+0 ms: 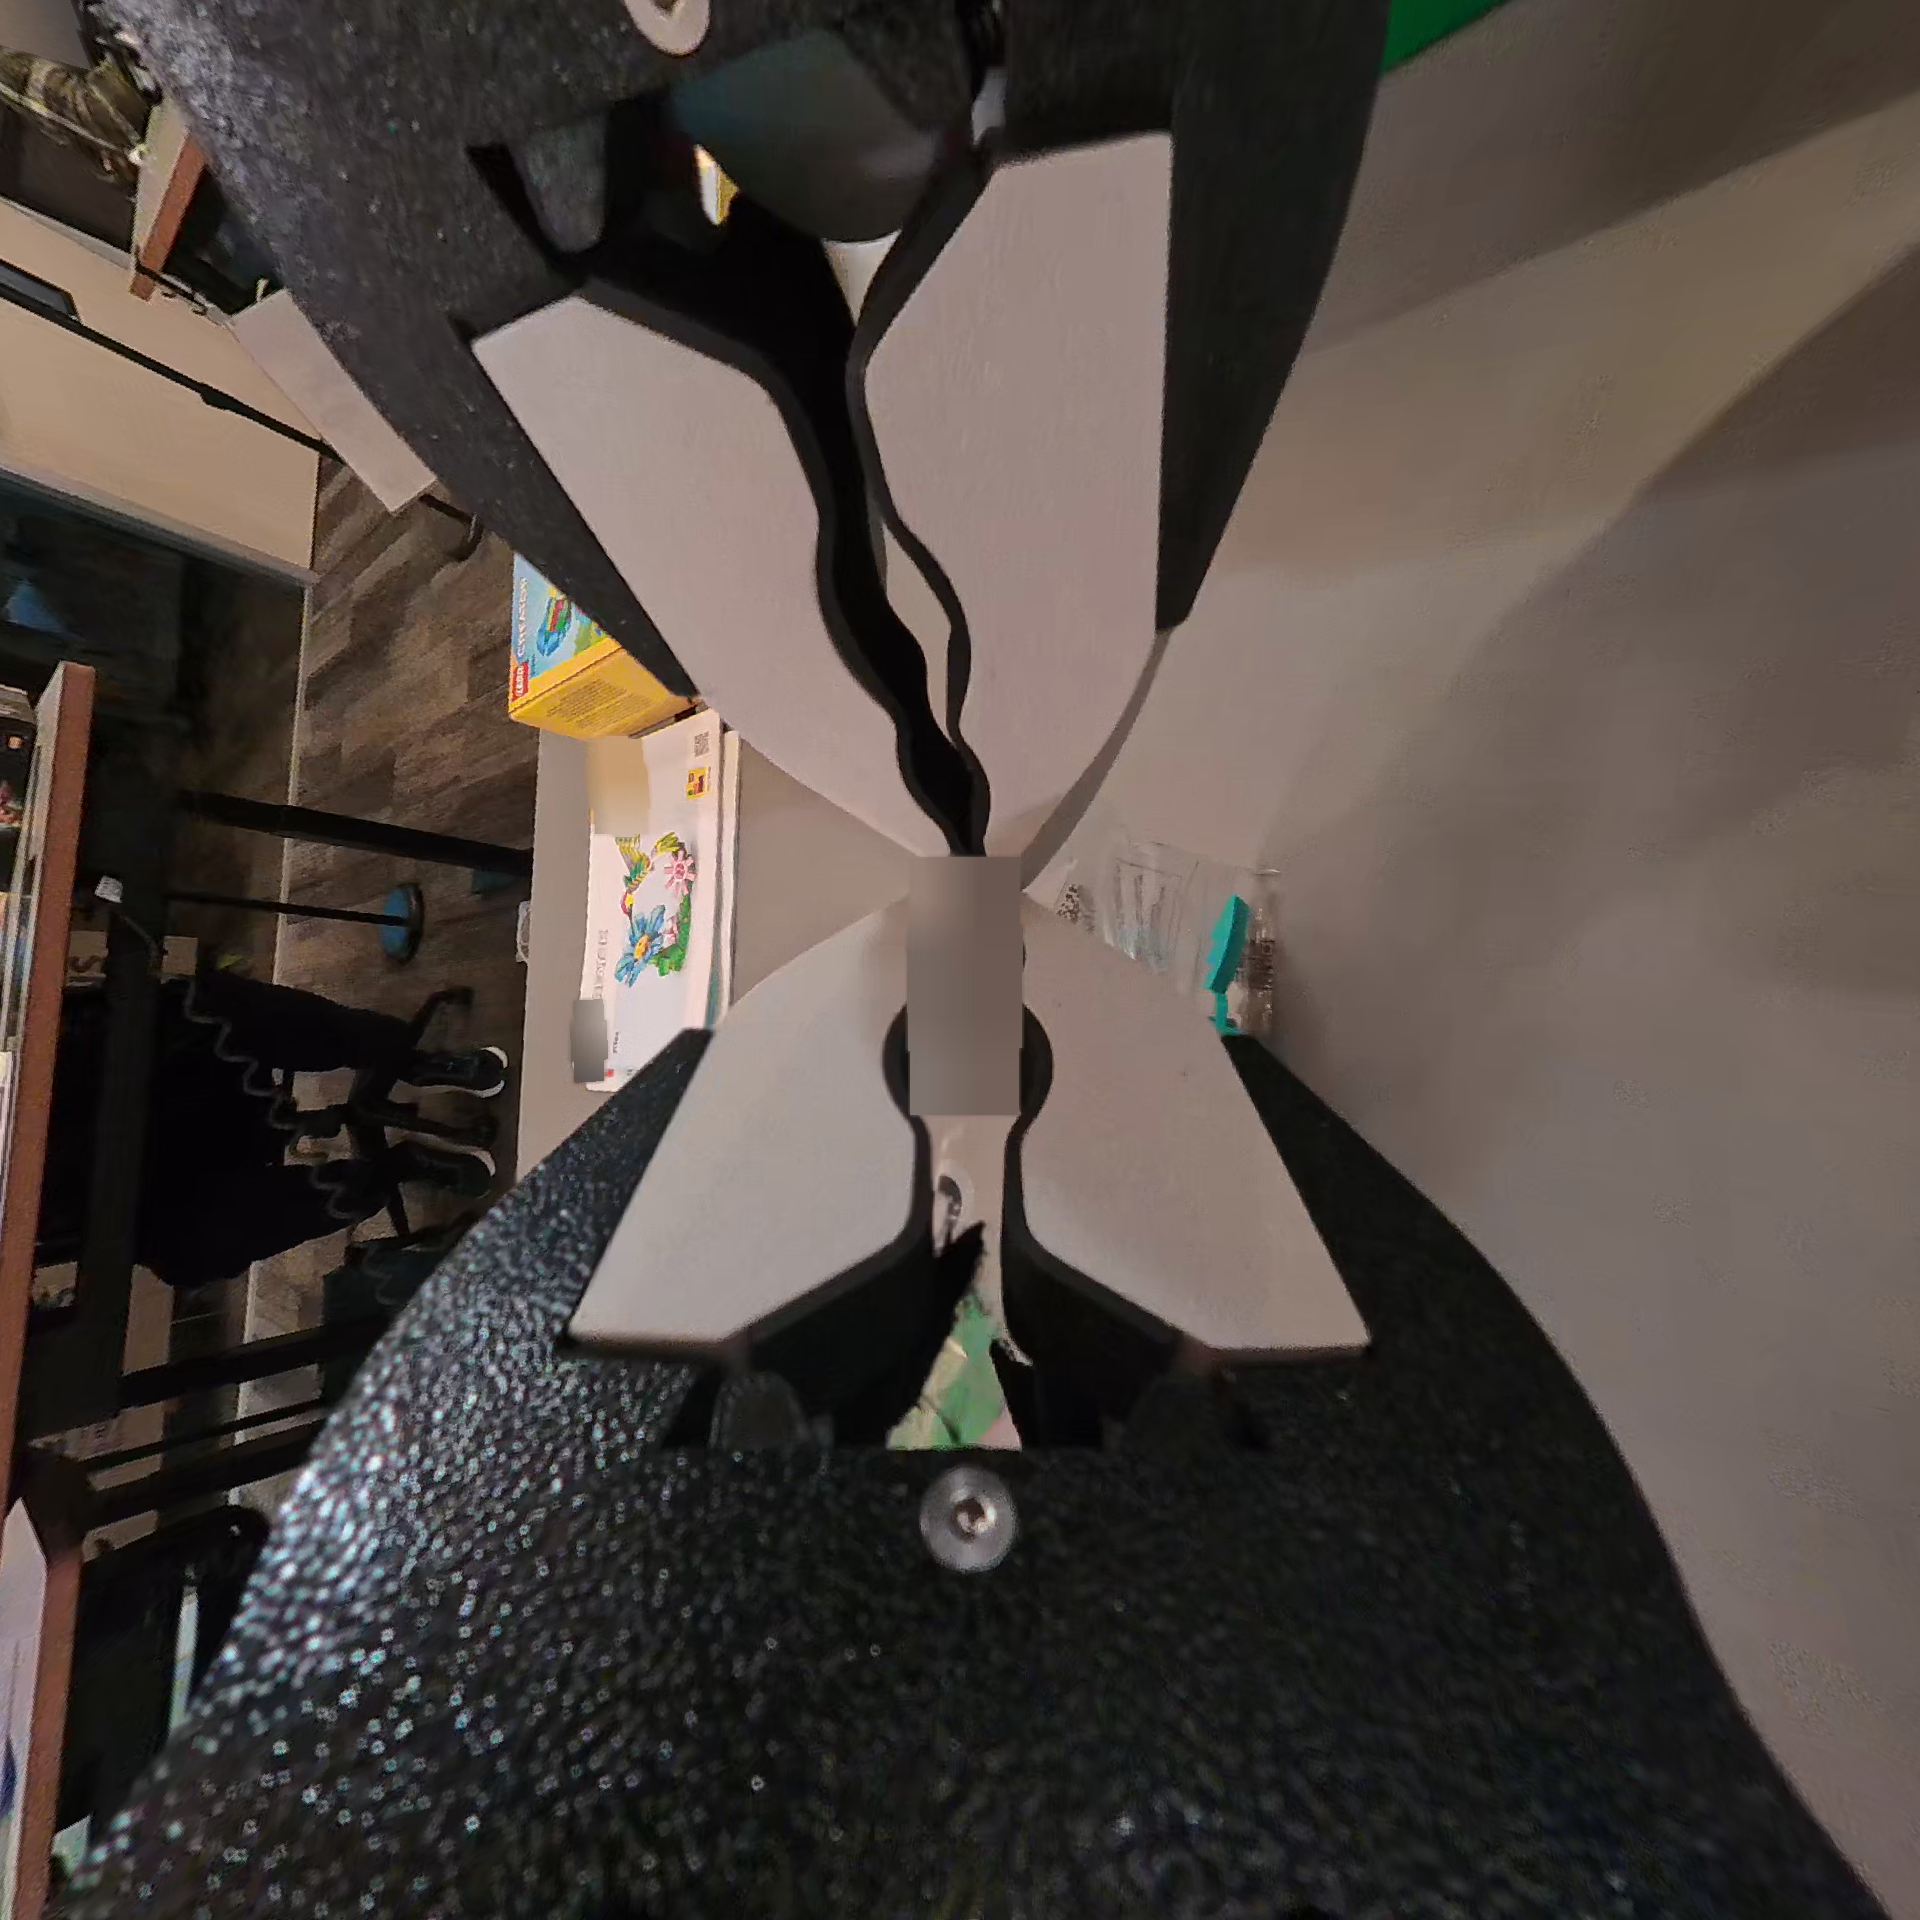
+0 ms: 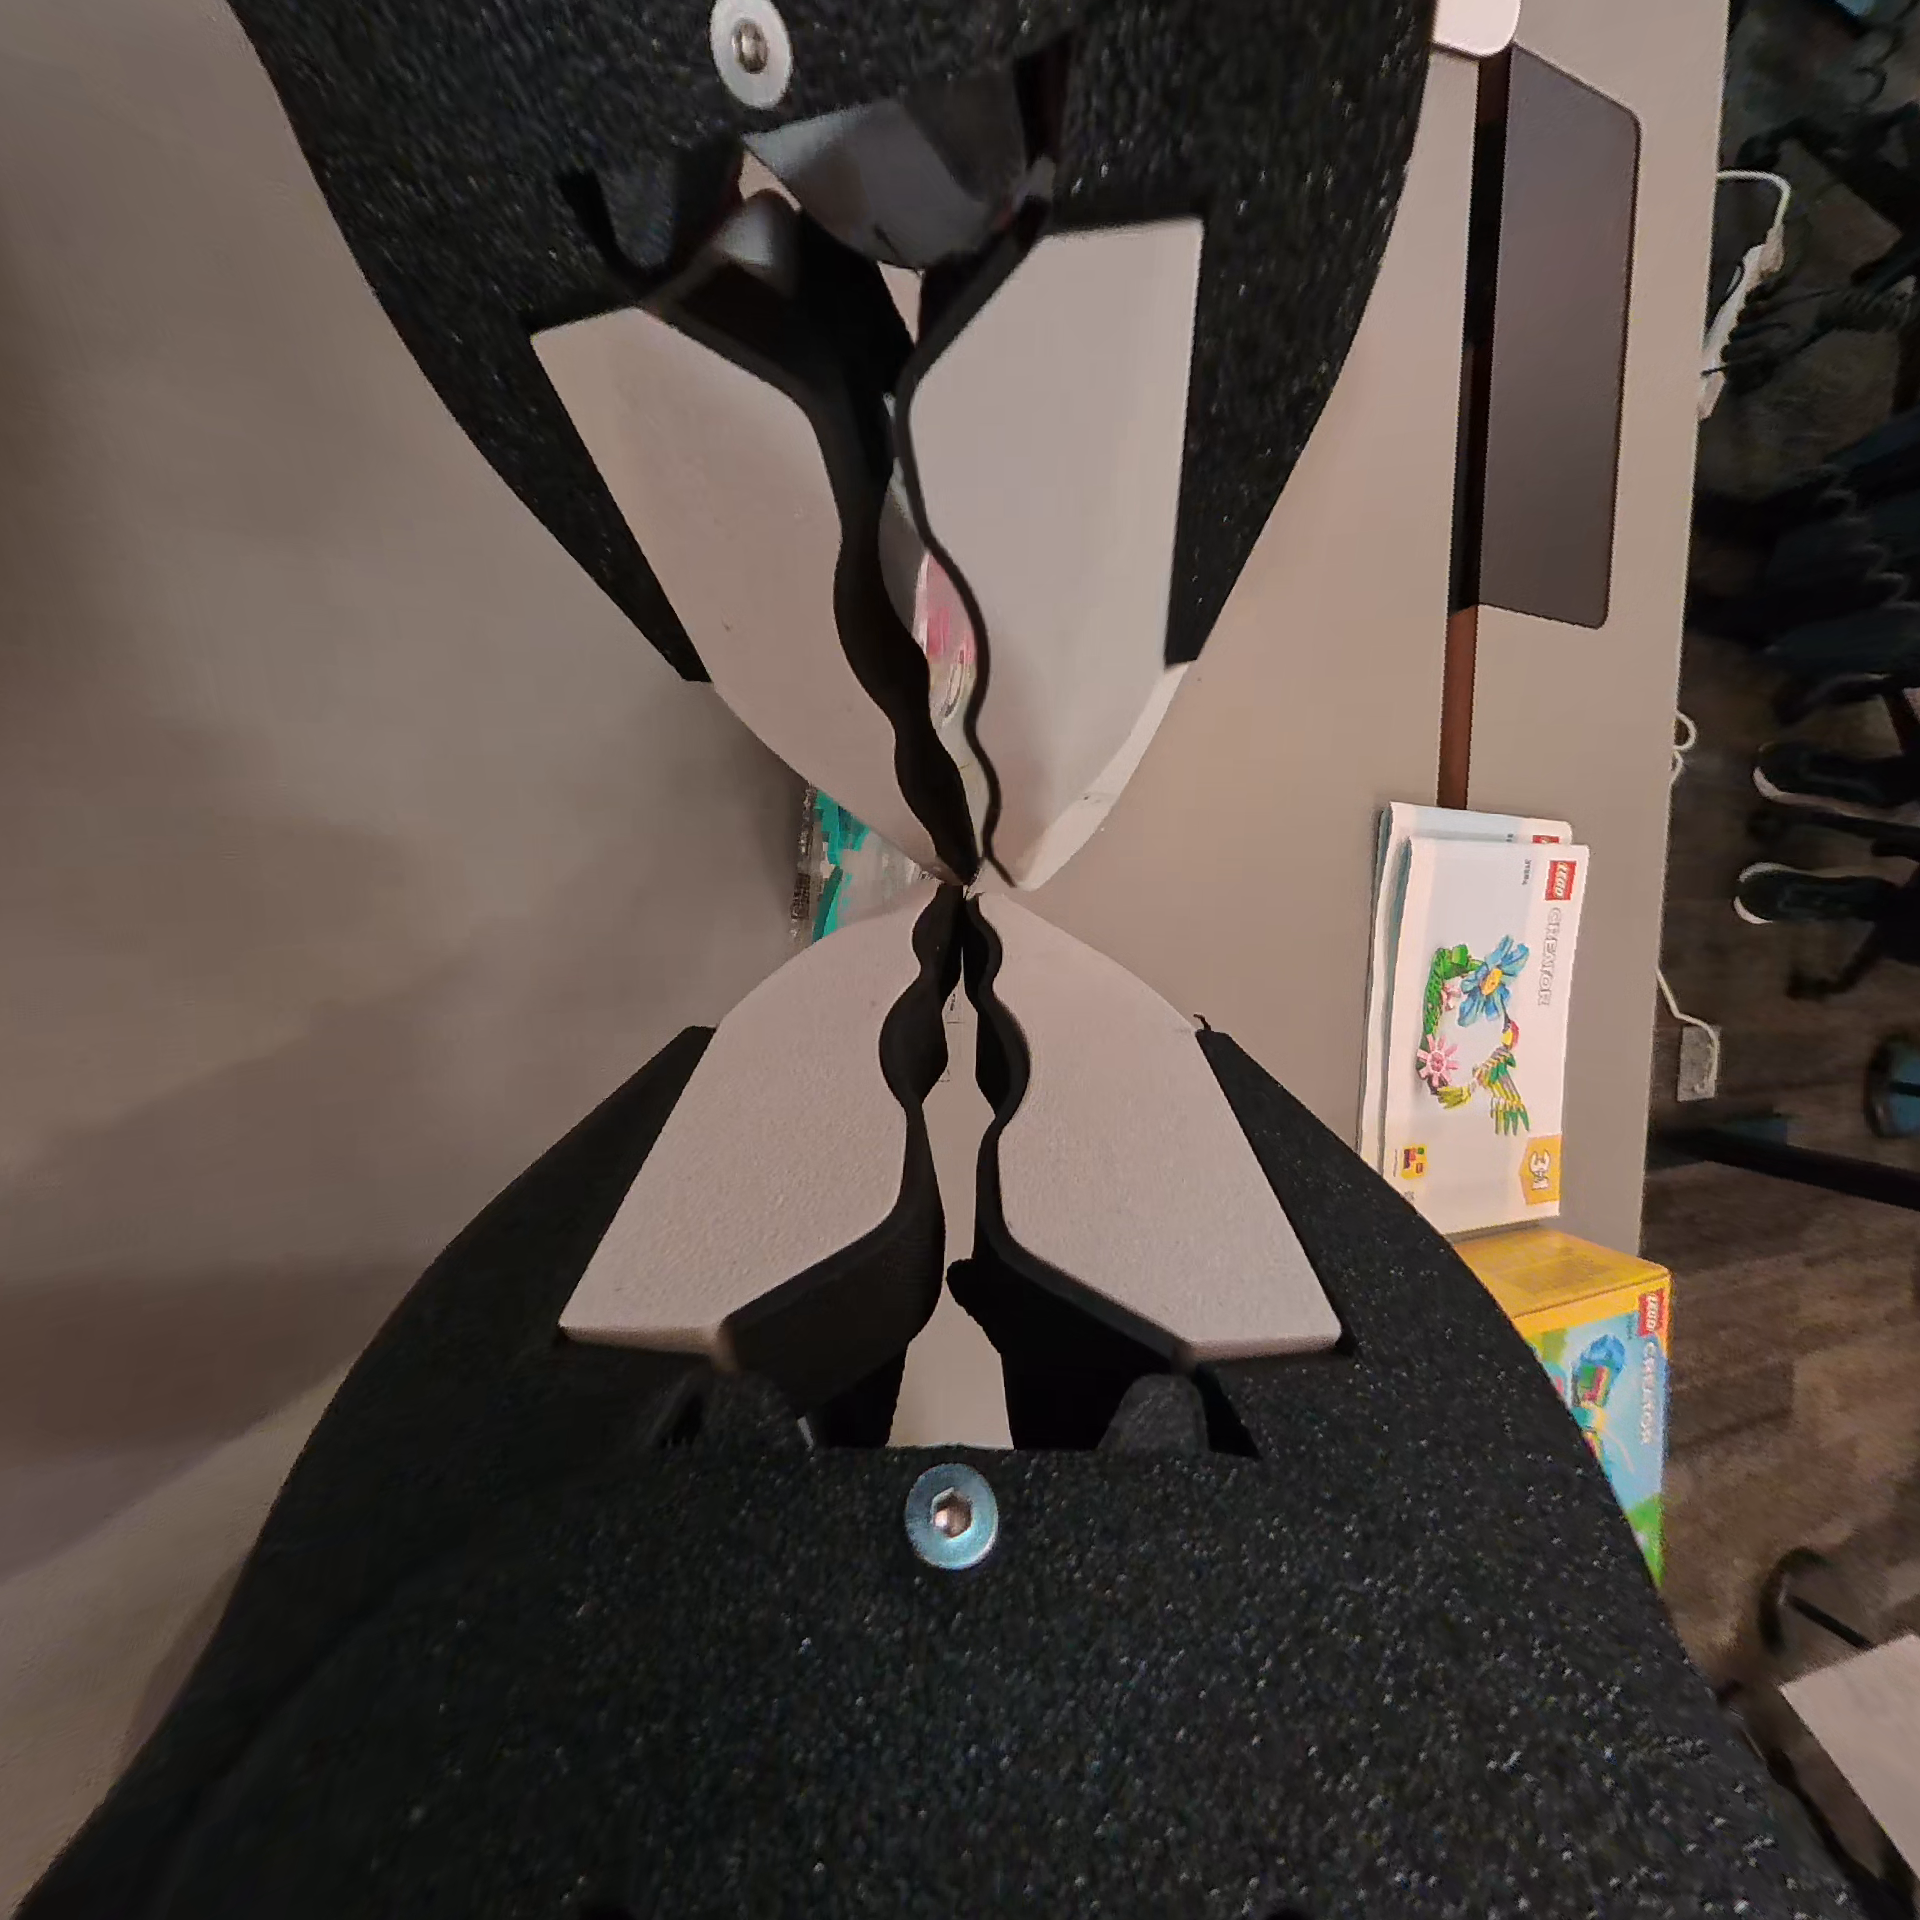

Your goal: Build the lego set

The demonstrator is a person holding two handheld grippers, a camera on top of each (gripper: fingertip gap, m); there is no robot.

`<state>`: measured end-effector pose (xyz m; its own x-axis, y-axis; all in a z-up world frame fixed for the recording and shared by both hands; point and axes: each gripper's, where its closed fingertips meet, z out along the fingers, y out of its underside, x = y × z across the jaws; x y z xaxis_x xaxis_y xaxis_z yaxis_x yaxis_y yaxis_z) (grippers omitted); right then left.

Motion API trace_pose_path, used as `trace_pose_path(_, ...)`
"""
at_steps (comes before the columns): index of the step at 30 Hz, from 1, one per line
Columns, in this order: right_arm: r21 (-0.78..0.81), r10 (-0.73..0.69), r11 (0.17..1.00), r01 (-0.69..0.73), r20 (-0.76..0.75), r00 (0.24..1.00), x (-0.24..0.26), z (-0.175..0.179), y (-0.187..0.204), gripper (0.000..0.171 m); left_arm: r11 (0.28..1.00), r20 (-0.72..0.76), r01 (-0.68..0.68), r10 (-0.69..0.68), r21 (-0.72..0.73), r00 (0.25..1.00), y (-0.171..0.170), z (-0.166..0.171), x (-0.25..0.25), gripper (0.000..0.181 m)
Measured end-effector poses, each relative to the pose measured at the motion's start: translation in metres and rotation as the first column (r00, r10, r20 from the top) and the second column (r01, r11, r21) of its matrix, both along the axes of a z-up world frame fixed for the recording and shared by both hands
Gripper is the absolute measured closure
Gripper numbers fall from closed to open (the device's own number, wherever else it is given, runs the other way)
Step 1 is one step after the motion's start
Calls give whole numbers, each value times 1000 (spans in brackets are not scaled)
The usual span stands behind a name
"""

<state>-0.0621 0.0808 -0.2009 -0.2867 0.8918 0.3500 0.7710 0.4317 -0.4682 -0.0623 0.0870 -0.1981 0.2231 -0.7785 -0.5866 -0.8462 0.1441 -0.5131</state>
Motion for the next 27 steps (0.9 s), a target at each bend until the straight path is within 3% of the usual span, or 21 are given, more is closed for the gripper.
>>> trace_pose_path(9, -7, 26, 1000, -26, -37, 999, 1, 3, -3, 171, 1000, -1, -24, 24, 7, 1000, 2, 7, -6, 148)
trace_pose_path(14, -6, 50, 999, -50, -75, 996, 3, 6, -5, 171, 990, 69, 25, -15, -141, 997, -13, 13, -8, 130)
trace_pose_path(21, -21, 76, 997, -79, -121, 990, 4, 5, -8, 171, 992, -29, 43, -47, -116, 998, -9, -4, -2, 175)
trace_pose_path(27, 11, 73, 997, -72, -204, 976, 4, 3, -17, 171, 992, 58, 75, -70, -98, 996, -20, -6, 1, 181)
